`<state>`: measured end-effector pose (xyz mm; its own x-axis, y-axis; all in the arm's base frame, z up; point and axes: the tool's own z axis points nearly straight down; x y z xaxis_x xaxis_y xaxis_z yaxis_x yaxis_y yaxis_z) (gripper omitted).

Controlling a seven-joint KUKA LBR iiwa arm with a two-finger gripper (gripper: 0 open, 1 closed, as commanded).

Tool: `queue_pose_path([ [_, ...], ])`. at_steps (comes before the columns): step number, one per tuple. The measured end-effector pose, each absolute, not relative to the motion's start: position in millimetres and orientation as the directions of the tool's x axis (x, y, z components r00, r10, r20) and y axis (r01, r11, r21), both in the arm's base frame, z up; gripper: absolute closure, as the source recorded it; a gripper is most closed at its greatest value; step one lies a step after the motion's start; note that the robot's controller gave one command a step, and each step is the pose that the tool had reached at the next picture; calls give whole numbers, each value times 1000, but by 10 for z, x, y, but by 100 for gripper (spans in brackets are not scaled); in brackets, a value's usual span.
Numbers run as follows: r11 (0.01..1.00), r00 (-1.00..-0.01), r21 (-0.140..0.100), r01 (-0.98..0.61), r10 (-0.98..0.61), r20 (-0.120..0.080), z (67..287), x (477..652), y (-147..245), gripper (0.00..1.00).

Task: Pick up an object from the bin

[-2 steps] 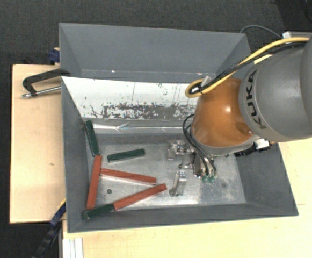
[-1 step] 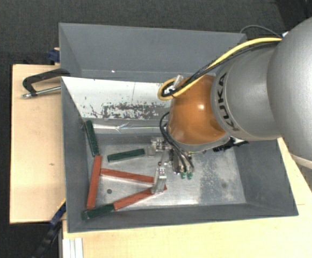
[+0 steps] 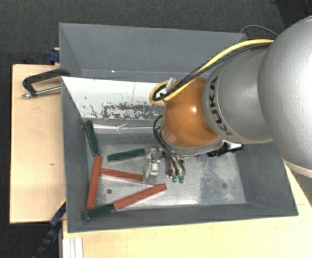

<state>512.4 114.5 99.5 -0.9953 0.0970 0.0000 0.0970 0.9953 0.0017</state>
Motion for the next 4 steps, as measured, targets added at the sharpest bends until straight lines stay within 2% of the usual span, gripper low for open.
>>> queue_pose_path([
  [1, 990, -990, 2, 141, 141, 0, 1013, 5059, 874, 0],
  [2, 988, -988, 1, 152, 152, 0, 1019, 5043, 808, 0],
  [4, 976, -976, 4, 220, 220, -3, 986, 5125, 1513, 0],
])
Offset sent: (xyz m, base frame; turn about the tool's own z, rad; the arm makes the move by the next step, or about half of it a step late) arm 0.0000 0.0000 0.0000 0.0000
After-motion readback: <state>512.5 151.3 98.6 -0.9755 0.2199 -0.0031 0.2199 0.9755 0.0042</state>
